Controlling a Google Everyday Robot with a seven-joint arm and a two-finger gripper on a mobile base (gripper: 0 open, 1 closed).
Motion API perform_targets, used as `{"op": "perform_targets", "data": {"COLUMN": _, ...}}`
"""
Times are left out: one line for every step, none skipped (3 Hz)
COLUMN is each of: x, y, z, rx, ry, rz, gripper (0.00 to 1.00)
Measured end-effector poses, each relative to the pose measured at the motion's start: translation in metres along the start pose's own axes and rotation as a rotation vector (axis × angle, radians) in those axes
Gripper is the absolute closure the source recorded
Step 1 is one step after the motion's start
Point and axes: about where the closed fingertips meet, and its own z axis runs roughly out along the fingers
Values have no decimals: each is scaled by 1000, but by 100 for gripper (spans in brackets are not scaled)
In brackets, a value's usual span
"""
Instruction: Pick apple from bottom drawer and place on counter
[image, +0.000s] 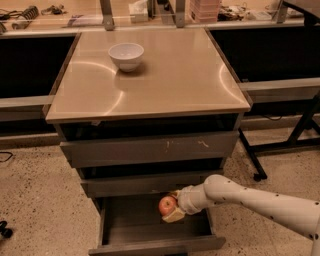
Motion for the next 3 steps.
{"op": "perform_targets", "data": {"x": 0, "y": 0, "z": 0, "rx": 0, "ry": 0, "rz": 0, "gripper": 100}}
{"op": "perform_targets", "data": {"x": -20, "y": 8, "z": -22, "rx": -23, "ry": -3, "rz": -41, "gripper": 100}}
{"op": "perform_targets", "data": {"x": -78, "y": 26, "z": -73, "rx": -56, "ry": -3, "rz": -79, "gripper": 100}}
